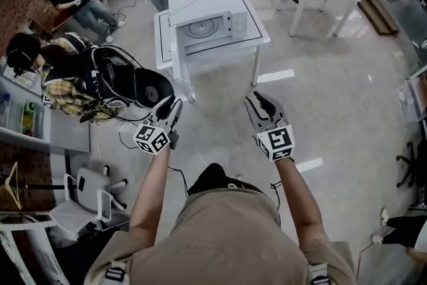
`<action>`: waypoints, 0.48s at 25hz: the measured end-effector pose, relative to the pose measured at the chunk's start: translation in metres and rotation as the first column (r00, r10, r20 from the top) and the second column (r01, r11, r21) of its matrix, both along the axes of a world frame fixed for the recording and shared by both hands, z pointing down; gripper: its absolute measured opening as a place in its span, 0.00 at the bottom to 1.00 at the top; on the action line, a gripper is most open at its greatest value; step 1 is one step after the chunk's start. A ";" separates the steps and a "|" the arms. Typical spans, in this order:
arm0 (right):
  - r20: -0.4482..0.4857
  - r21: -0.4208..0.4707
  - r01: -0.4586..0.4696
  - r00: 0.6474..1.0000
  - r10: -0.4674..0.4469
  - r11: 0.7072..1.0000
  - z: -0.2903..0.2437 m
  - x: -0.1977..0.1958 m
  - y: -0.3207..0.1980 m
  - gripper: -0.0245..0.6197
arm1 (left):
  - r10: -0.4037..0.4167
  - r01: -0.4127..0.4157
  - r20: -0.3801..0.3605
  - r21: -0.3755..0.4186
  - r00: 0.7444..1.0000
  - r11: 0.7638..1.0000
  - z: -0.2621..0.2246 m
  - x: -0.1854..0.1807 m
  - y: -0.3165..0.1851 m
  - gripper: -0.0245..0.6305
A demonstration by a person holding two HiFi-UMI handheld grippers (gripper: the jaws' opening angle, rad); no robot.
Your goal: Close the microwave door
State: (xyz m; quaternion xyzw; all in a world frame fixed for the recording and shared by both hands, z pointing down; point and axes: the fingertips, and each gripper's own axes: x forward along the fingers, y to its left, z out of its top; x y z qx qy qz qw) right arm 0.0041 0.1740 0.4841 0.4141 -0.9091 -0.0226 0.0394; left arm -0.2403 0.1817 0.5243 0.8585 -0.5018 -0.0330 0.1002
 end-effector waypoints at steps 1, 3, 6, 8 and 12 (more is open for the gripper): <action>0.004 0.000 0.001 1.000 -0.001 1.000 0.001 -0.001 -0.003 0.21 | -0.005 0.005 -0.001 0.001 1.000 1.000 0.002 -0.002 -0.003 0.20; 0.006 -0.006 0.004 1.000 -0.004 1.000 0.003 -0.004 -0.008 0.21 | -0.014 0.014 -0.004 -0.005 1.000 1.000 0.007 -0.006 -0.011 0.20; -0.002 -0.015 0.003 1.000 -0.003 1.000 0.004 -0.008 -0.015 0.21 | -0.010 0.010 -0.003 -0.020 1.000 1.000 0.015 -0.011 -0.022 0.20; -0.009 -0.022 -0.004 1.000 0.003 1.000 0.004 -0.012 -0.024 0.21 | -0.001 0.001 0.002 -0.024 1.000 1.000 0.019 -0.015 -0.032 0.20; -0.025 -0.035 -0.014 1.000 0.013 0.999 0.007 -0.029 -0.040 0.21 | 0.011 -0.010 0.010 -0.049 1.000 0.999 0.035 -0.033 -0.053 0.20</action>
